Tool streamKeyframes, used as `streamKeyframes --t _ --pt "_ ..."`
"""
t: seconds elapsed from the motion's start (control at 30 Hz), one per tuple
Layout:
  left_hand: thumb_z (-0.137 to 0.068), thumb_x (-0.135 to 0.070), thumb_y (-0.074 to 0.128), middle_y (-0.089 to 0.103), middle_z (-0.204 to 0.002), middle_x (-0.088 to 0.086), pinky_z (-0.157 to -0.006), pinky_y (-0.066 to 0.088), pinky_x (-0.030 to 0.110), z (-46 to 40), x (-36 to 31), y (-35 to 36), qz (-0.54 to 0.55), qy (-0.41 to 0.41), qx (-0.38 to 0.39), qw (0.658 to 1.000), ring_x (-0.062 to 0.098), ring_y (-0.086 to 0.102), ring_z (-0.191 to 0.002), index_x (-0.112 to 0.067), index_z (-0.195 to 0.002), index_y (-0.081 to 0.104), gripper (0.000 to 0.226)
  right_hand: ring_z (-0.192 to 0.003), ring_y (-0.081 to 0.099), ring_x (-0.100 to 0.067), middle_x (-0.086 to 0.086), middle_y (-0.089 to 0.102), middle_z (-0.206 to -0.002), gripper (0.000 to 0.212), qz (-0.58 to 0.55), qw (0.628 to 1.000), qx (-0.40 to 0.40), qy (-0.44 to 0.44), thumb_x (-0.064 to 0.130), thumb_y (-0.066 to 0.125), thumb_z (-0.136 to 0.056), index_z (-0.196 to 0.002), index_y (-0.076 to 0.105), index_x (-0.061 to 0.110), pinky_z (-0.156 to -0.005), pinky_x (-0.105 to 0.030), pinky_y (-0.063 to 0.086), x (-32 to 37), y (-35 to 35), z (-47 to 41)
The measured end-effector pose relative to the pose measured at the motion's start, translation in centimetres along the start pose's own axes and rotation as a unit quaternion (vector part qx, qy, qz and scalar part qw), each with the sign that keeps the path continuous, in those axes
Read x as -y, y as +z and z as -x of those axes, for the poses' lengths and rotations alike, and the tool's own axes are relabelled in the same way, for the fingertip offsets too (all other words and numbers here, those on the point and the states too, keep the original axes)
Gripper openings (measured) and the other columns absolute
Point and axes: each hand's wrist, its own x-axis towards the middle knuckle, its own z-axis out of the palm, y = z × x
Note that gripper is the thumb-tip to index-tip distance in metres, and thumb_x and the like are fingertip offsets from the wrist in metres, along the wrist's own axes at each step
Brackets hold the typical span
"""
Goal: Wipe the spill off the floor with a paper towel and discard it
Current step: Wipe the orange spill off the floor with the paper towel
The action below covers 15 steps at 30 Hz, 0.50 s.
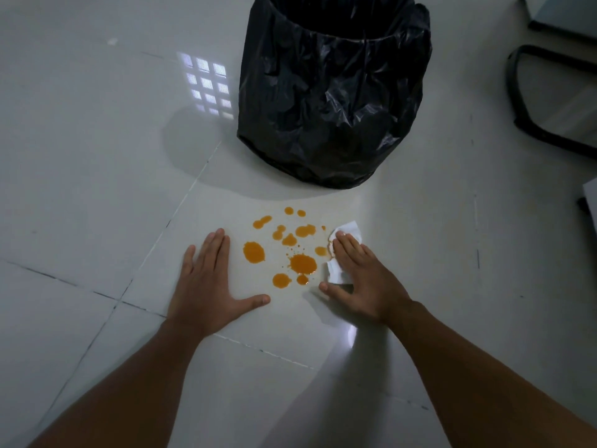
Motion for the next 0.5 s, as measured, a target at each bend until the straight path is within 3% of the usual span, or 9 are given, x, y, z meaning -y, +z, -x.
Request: streamKeyframes --t 0.1,0.27,0.5 --pt "-0.062 -0.104 0.025 0.016 -0.168 0.013 -0.125 0.011 0.053 0.0 0.0 -0.1 0.0 0.0 0.0 1.0 0.025 0.012 -0.156 -0.002 -0.157 0.018 0.14 -0.152 -0.014 -0.008 0.008 -0.015 -0.167 0.103 -0.01 1.0 -0.007 0.022 0.085 0.021 -0.084 -0.161 -0.003 0.02 -0.122 -0.03 -0.006 0.7 -0.1 -1.0" --pt "-0.062 -0.103 0.027 0.014 -0.169 0.012 -0.126 0.009 0.052 -0.2 0.1 0.1 -0.004 0.0 -0.005 1.0 0.024 0.01 -0.156 -0.003 -0.158 0.015 0.139 -0.153 -0.016 -0.014 0.002 -0.016 -0.167 0.115 -0.051 0.997 -0.012 0.051 0.093 0.012 -0.076 -0.16 -0.006 0.017 -0.124 -0.037 -0.005 1.5 -0.2 -4.1" --pt "-0.062 -0.103 0.028 0.015 -0.168 0.013 -0.126 0.009 0.052 -0.1 0.0 -0.1 -0.003 0.0 0.0 1.0 0.024 0.011 -0.156 -0.002 -0.157 0.017 0.138 -0.152 -0.016 -0.009 0.003 -0.015 -0.168 0.11 -0.028 0.999 0.02 -0.037 0.088 0.019 -0.081 -0.16 -0.005 0.016 -0.123 -0.031 -0.006 1.2 -0.7 -1.9"
